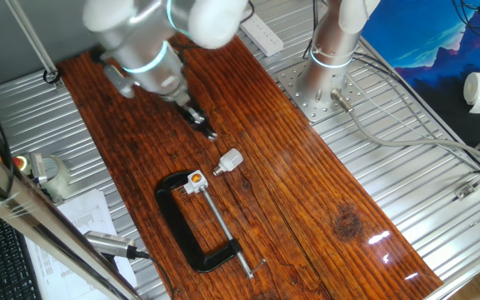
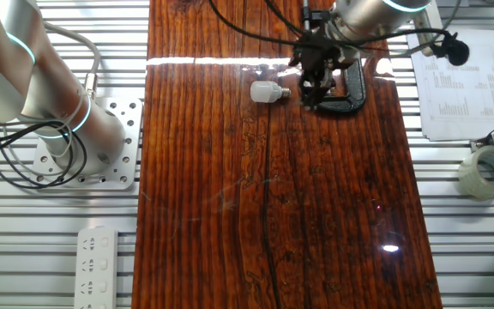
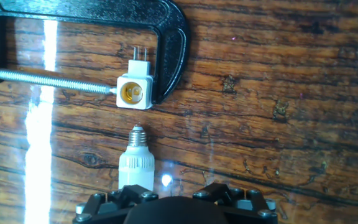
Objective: Install the light bulb by rotating it
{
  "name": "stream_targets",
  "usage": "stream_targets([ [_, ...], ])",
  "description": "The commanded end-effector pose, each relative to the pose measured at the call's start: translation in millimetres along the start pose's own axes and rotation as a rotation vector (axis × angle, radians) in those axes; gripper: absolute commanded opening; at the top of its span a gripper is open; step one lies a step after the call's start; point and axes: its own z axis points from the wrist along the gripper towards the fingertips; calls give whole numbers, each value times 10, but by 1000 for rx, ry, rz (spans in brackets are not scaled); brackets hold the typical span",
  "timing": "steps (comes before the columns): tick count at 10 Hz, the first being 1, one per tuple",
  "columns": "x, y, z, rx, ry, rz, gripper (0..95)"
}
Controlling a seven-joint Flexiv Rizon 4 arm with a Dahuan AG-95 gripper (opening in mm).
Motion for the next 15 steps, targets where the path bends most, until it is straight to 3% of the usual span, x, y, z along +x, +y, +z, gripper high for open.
stream_targets([
  [1, 183, 72, 212, 13, -102, -3, 760],
  [5, 297, 105, 379, 16, -130, 5, 760],
  [6, 294, 103, 396, 20, -166, -11, 760],
  [8, 294, 103, 396, 21, -190, -13, 760],
  [13, 310, 130, 420, 29, -197, 9, 760],
  [15, 445, 274, 623, 25, -236, 41, 760],
])
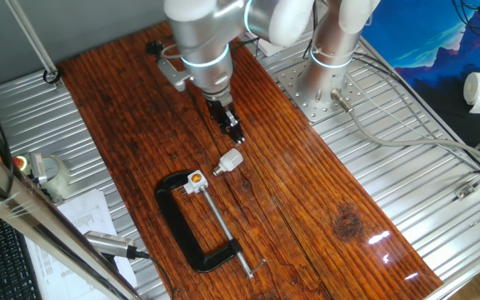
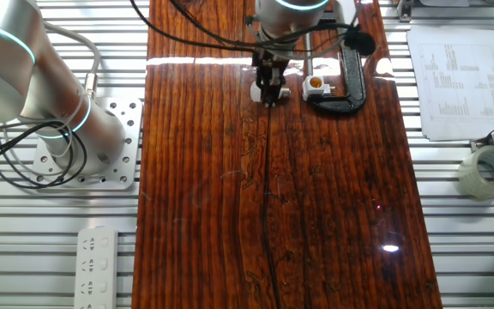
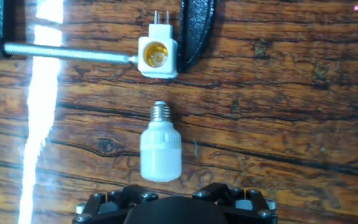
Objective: Install the light bulb by rotating it
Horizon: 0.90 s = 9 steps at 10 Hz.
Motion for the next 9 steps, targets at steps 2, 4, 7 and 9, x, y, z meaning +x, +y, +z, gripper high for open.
stream_targets([
  [2, 184, 74, 126, -7, -20, 27, 760],
  [4, 199, 109, 251, -4, -41, 37, 570],
  [7, 124, 145, 319, 10, -71, 34, 570],
  [9, 7, 182, 283, 13, -100, 22, 760],
])
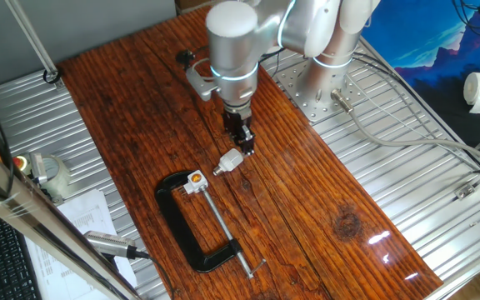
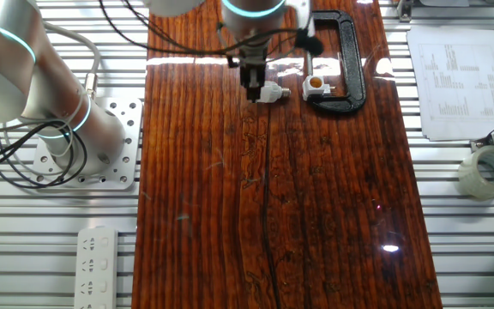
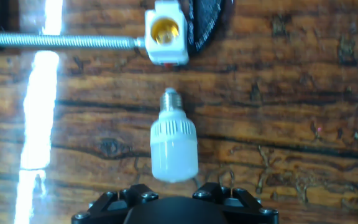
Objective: Install the light bulb by rotating it
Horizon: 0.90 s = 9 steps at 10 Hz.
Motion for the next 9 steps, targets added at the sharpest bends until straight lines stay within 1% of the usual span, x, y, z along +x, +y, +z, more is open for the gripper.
stream_targets([
  [1, -45, -5, 3, 1, -53, -27, 760],
  [2, -36, -10, 52, 2, -70, -29, 760],
  [3, -32, -12, 72, 5, -73, -32, 760],
  [4, -13, -18, 156, 8, -91, -33, 760],
  [5, -10, -22, 187, 10, -94, -33, 760],
  [6, -19, -23, 189, 9, -93, -31, 760],
  [9, -183, 36, 84, 14, -60, -30, 760],
])
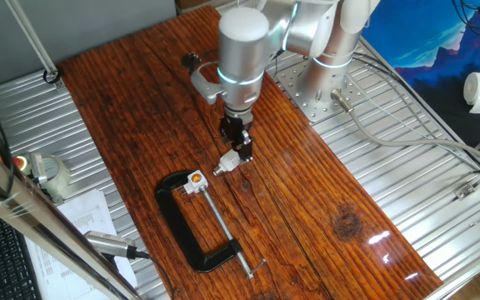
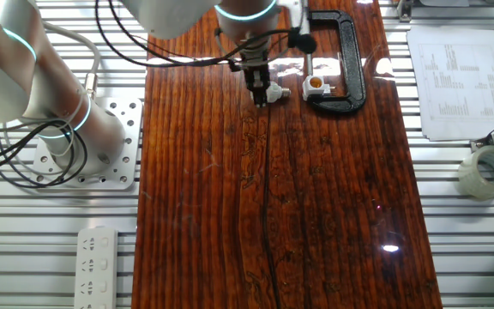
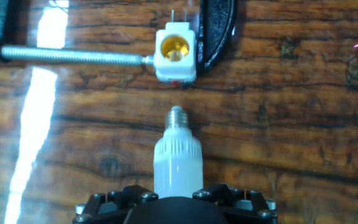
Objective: Install the light bulb by rotating it
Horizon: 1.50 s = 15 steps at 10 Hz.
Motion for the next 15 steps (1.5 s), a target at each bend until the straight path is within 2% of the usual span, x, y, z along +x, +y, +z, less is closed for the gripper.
stream_targets([
  [1, -25, 75, -114, -12, 42, 16, 760],
  [2, -122, 124, -182, -12, 63, 20, 760],
  [3, -207, 151, -228, -12, 85, 28, 570],
  [4, -305, 151, -241, -10, 105, 31, 570],
  [5, -393, 150, -198, -3, 122, 29, 570],
  [7, -353, 93, -153, -5, 136, -8, 570],
  [10, -332, 105, -139, -2, 166, -4, 570],
  [12, -314, 108, -125, 0, 265, 29, 570],
  [13, -314, 108, -125, 13, 292, 44, 570],
  [14, -314, 108, -125, 45, 336, 37, 570],
  [15, -314, 108, -125, 44, 364, 30, 570],
])
